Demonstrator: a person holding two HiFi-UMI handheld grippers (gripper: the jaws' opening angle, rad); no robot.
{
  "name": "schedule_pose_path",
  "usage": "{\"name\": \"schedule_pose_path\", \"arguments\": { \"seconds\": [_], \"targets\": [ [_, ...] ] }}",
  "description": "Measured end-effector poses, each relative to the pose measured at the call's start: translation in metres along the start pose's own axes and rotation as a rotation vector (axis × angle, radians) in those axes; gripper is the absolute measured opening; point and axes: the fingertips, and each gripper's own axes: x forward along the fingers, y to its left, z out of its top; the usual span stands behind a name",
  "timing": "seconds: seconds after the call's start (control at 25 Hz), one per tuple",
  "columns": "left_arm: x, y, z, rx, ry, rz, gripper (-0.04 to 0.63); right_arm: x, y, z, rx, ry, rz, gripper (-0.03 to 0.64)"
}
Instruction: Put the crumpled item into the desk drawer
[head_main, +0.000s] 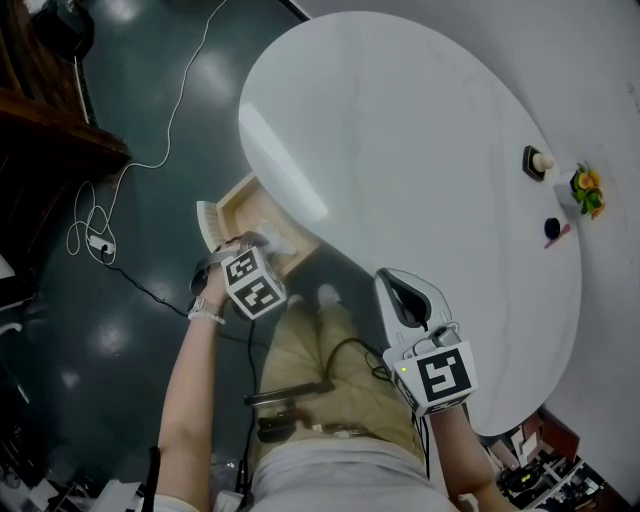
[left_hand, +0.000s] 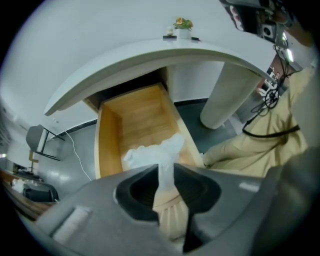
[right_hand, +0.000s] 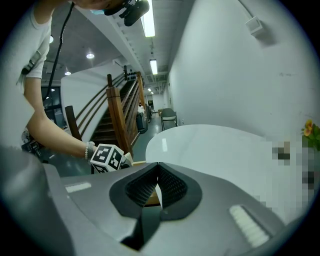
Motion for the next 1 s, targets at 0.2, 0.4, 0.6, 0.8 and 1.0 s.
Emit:
{"name": "schedule_pose_path", "arguments": {
  "seconds": [0.2, 0.4, 0.6, 0.8, 1.0],
  "targets": [
    [-0.002, 0.0, 0.001, -0.013, -0.013, 0.023, 0.112, -0.003, 0.001, 0.0, -0.008, -0.007, 0.008, 0.005],
    [-0.03, 0.014, 0.008, -0.079, -0.126, 0.131, 0.003, -0.006, 0.007, 0.007, -0.026, -0.015, 0.025, 0.005],
    [-0.086, 0.025, 0.017, -0.206, -0.337, 0.239, -0.002, -0.005, 0.023, 0.022, -0.063, -0.026, 0.064, 0.005],
    [-0.145, 0.028, 0.016, -0.325, -0.49, 0.313, -0.003, -0.005, 0.042, 0.043, -0.104, -0.047, 0.096, 0.005],
    [-0.203, 0.03, 0.003, -0.501, -0.622, 0.34, -0.003, -0.005, 0.058, 0.066, -0.144, -0.066, 0.121, 0.005]
  ]
}}
